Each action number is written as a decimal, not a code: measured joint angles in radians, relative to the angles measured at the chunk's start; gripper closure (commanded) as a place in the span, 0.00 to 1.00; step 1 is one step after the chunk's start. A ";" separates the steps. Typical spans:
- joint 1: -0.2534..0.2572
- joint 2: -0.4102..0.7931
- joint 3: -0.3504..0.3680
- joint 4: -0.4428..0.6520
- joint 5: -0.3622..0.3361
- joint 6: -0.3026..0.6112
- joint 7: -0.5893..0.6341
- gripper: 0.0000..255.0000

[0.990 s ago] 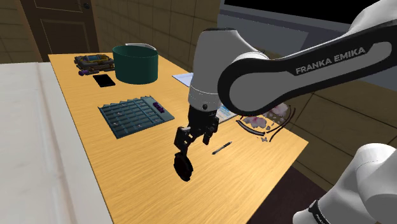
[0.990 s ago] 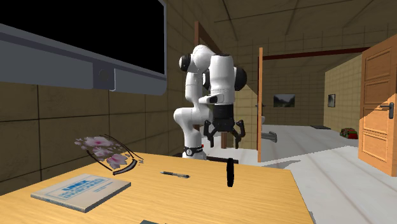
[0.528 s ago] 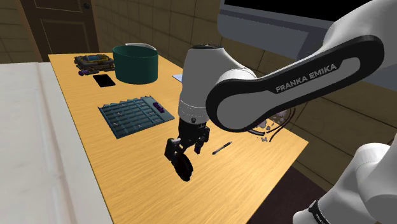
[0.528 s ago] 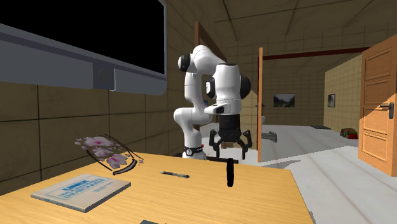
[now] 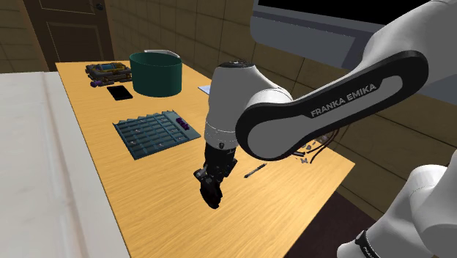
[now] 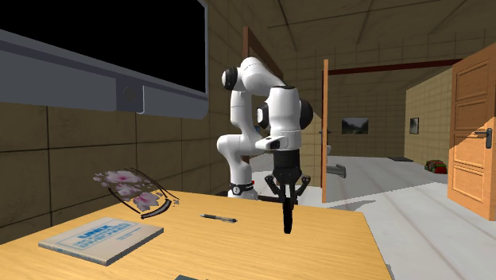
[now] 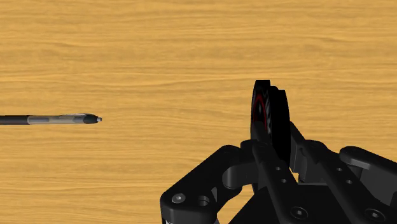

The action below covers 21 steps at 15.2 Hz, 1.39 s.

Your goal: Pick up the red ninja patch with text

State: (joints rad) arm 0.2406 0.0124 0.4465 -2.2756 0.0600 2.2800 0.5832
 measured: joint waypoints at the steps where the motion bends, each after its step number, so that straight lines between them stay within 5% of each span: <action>1: 0.000 0.000 0.000 0.000 0.000 0.000 0.000 1.00; 8: 0.000 -0.009 0.000 0.007 0.004 -0.015 -0.003 1.00; 21: -0.004 -0.103 -0.010 0.093 0.042 -0.188 -0.028 1.00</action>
State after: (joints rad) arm 0.2363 -0.0903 0.4369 -2.1823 0.1025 2.0921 0.5553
